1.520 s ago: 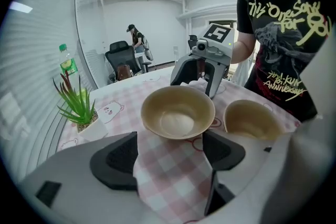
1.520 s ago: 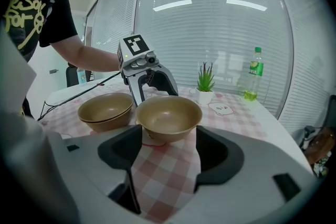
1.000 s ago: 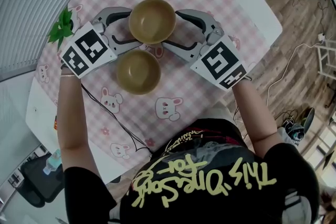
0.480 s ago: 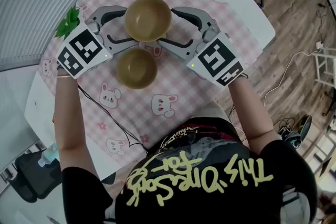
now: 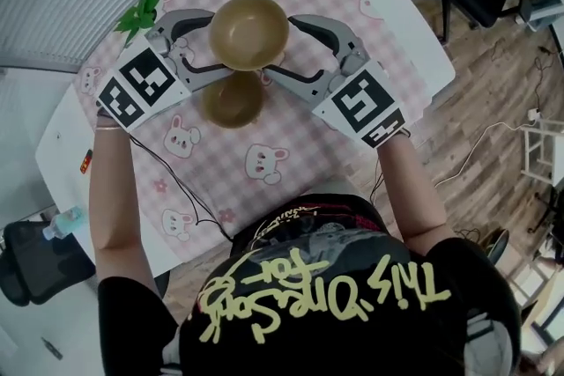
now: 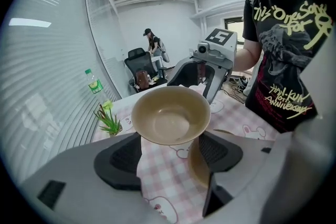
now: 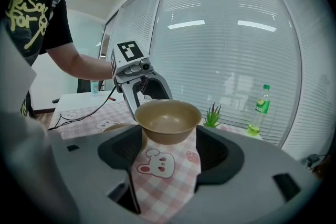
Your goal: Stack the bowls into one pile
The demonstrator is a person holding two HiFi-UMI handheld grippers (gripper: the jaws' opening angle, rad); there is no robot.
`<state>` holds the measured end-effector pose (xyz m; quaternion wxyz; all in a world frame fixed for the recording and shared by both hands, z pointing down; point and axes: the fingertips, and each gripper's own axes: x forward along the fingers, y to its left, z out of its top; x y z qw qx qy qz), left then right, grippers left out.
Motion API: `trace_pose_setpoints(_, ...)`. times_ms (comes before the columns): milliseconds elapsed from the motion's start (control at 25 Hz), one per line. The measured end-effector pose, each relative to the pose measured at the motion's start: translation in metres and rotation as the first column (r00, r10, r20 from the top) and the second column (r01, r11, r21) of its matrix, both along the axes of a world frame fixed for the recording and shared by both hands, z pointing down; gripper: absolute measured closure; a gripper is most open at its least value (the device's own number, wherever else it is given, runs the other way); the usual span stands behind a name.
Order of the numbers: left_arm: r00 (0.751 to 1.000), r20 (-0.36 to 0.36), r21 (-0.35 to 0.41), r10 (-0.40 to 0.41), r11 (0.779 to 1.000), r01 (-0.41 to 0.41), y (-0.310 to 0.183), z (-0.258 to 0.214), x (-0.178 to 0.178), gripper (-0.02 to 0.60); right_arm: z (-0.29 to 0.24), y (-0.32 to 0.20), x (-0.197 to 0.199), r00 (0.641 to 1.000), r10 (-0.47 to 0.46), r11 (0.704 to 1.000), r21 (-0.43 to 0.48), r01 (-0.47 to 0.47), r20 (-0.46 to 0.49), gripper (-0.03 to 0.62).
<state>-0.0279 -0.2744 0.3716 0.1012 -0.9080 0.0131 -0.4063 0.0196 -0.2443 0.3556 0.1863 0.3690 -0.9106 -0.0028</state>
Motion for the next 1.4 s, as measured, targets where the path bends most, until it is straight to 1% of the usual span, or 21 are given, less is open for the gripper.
trace_pose_setpoints(120,0.999,-0.002,0.014,-0.045,0.999,0.045,0.009,-0.005,-0.006,0.238,-0.005,0.008,-0.006,1.0,-0.029,1.0,0.009,0.029,-0.009,0.286)
trace_pose_setpoints(200,0.997,-0.003,0.008,-0.077,0.997,0.077,0.016,-0.007,-0.012,0.238,-0.009,0.013,-0.011,0.998,-0.054,0.998,0.015,0.054,-0.011,0.286)
trace_pose_setpoints(320,0.992,-0.009,0.006,-0.128,0.992,0.128,0.028,-0.012,-0.022,0.239,-0.013,0.022,-0.02,0.995,-0.098,0.995,0.024,0.098,-0.008,0.285)
trace_pose_setpoints(520,0.982,-0.005,0.021,-0.186,0.982,0.186,0.046,-0.016,-0.036,0.239,-0.015,0.037,-0.032,0.989,-0.148,0.989,0.029,0.148,-0.011,0.285)
trace_pose_setpoints(880,0.948,-0.009,0.003,-0.317,0.948,0.317,0.066,-0.015,-0.058,0.239,-0.018,0.052,-0.052,0.969,-0.247,0.968,0.034,0.248,-0.03,0.285)
trace_pose_setpoints(1040,0.933,-0.015,-0.005,-0.359,0.933,0.359,0.074,-0.01,-0.064,0.239,-0.013,0.058,-0.058,0.961,-0.274,0.961,0.018,0.274,-0.032,0.286)
trace_pose_setpoints(1160,0.918,-0.015,-0.009,-0.396,0.918,0.396,0.079,-0.004,-0.066,0.239,-0.006,0.061,-0.06,0.955,-0.293,0.956,0.006,0.294,-0.036,0.285)
trace_pose_setpoints(1400,0.899,-0.001,-0.04,-0.439,0.898,0.438,0.09,0.009,-0.066,0.239,0.008,0.068,-0.057,0.949,-0.314,0.949,-0.045,0.312,-0.031,0.286)
